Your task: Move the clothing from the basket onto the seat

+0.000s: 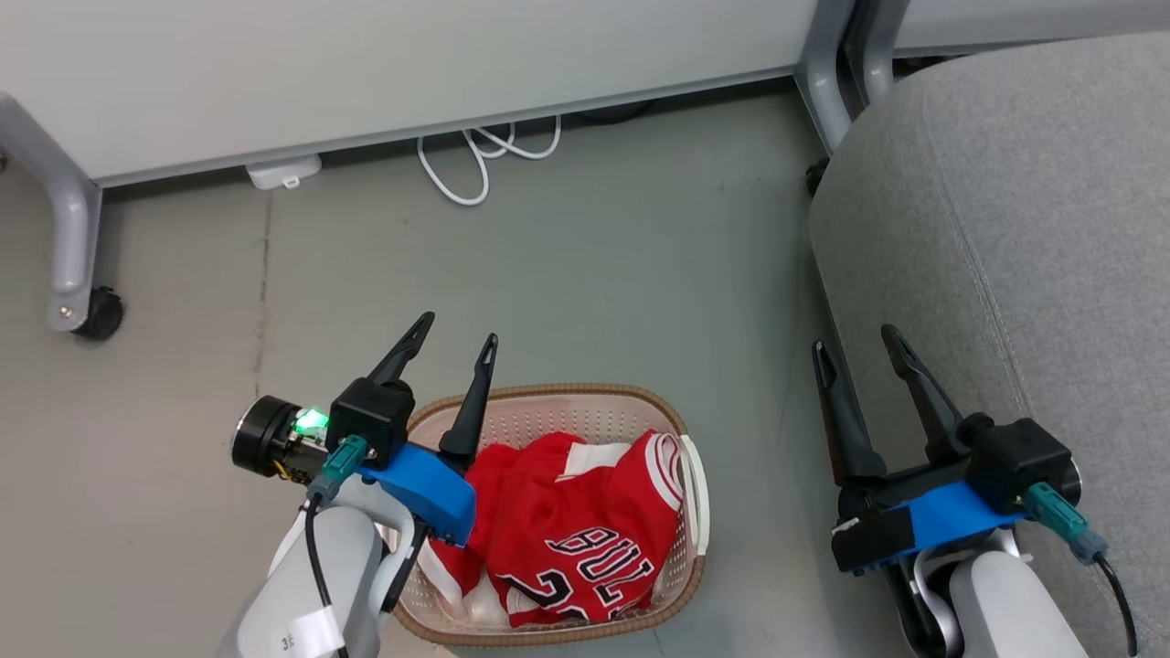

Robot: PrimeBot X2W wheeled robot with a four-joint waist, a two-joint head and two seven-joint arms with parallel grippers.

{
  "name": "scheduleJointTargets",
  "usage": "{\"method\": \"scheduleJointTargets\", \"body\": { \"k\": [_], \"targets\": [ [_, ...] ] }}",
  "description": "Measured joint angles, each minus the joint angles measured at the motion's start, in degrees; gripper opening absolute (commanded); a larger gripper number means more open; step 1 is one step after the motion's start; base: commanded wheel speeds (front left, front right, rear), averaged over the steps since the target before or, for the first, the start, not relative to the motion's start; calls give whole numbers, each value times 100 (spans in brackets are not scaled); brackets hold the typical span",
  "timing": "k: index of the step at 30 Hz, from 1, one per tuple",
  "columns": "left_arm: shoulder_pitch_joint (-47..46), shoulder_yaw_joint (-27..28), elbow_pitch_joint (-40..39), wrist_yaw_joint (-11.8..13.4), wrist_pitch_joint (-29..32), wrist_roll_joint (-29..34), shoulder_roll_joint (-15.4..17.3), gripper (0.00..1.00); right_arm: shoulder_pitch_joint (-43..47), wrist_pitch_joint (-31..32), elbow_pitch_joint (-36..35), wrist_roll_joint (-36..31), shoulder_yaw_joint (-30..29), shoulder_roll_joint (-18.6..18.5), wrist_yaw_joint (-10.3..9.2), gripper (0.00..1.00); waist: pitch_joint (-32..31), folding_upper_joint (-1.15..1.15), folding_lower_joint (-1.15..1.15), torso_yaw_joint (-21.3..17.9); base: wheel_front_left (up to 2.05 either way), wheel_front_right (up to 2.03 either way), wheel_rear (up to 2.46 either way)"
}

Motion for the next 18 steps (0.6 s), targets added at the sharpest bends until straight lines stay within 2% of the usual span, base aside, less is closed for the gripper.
{"method": "scheduleJointTargets", "body": {
  "k": [10,18],
  "targets": [
    [-743,-1046,1076,0,0,-511,258,100,-386,0,-163,38,7,-3,0,100,773,0,0,-284,0,0,0],
    [-1417,-1987,2182,-1,1,-1073,299,100,-732,0,-287,37,18,-3,0,100,1492,0,0,-427,0,0,0]
  ]
}}
